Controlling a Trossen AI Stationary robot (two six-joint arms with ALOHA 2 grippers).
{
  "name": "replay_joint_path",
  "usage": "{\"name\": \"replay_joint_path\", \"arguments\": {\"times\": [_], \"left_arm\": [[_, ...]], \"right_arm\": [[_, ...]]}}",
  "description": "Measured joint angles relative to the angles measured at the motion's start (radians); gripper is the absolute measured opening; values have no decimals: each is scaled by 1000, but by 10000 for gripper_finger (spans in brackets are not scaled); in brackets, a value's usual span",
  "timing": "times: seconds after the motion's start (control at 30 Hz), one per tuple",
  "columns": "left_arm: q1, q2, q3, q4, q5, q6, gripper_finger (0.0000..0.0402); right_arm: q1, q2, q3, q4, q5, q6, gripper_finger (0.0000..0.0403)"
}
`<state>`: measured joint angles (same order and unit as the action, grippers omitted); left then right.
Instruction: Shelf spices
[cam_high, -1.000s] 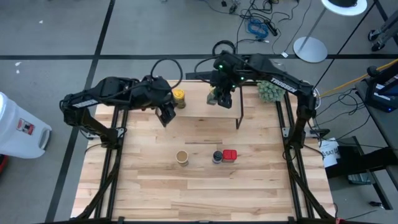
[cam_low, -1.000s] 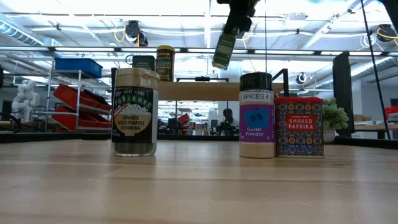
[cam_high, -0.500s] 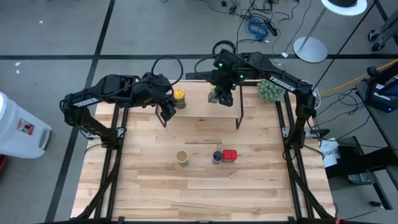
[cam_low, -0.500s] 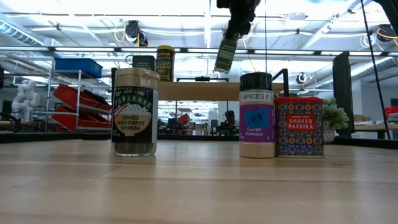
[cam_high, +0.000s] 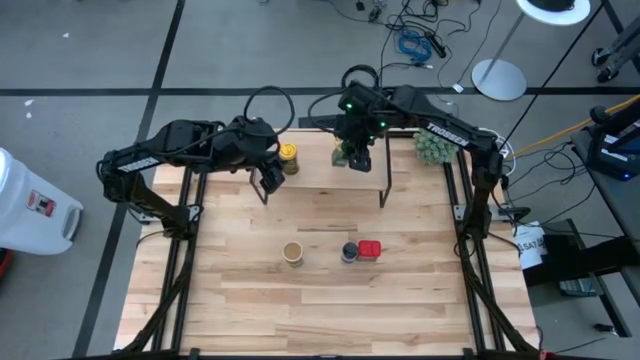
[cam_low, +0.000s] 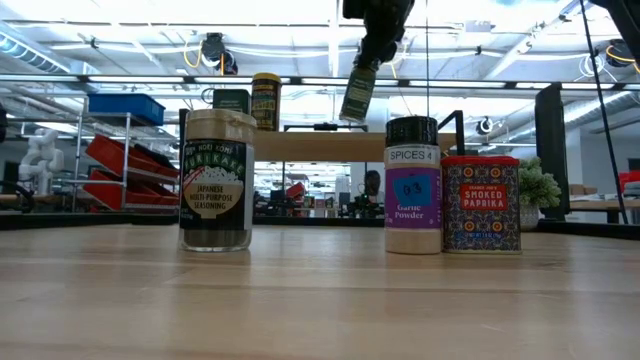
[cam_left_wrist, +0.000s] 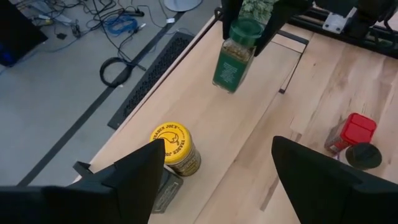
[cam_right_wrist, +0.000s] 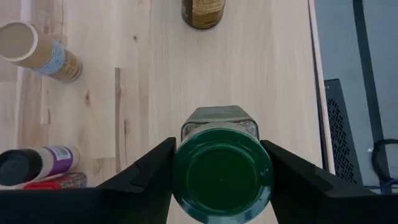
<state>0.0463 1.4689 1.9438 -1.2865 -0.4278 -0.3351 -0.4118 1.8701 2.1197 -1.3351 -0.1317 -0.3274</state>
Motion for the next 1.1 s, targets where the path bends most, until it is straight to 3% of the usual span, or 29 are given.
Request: {"name": "replay_joint_path", "arguments": {"times": [1.1], "left_arm": [[0,0,0,-3,0,-19,303]], "right_arm": [[8,47,0,-38,-5,11,202]]}}
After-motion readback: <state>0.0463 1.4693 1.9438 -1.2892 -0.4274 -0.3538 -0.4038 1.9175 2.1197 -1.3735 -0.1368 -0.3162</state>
